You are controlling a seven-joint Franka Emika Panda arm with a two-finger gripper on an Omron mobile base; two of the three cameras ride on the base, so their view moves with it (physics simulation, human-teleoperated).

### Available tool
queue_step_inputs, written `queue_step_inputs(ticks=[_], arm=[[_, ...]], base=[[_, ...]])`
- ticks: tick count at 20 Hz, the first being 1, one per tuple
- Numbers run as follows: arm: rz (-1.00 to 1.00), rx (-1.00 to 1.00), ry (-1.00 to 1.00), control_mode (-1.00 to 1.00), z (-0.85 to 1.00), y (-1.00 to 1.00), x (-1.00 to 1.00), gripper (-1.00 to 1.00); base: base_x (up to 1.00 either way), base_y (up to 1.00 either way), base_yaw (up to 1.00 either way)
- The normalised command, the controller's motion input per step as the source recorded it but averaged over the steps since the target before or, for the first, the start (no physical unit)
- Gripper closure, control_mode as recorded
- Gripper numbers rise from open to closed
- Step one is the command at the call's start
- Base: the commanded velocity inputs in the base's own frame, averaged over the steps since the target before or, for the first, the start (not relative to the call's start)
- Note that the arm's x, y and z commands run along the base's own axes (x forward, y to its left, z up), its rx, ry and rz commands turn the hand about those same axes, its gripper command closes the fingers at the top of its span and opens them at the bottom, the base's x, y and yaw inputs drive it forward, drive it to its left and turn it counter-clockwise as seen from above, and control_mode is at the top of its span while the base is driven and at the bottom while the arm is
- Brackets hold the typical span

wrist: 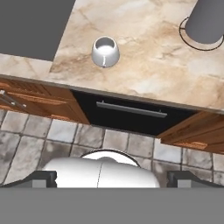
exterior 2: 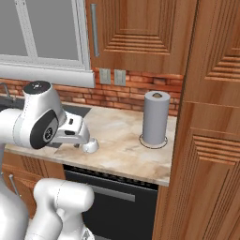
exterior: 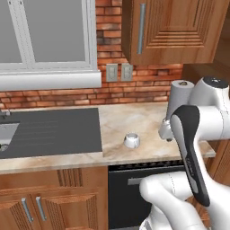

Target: Clear the mugs and bowl far away from the sink.

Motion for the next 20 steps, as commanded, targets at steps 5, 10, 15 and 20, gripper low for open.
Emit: queue_step_inputs(ticks=[5, 10, 15, 20], arm=[[0.0, 0.02, 0.0, -1.0, -0.14, 0.19, 0.21, -1.0], [-0.03, -0.07, 0.0, -1.0, -0.05, 0.26, 0.23, -1.0], [-0.02, 0.0, 0.0, -1.0, -0.23, 0.1, 0.23, -1.0], [0.0, 0.0, 0.0, -1.0, -0.33, 0.14, 0.29, -1.0]], base=[[0.0, 0.0, 0.0], [0.0, 0.0, 0.0], [0.0, 0.0, 0.0], [0.0, 0.0, 0.0]])
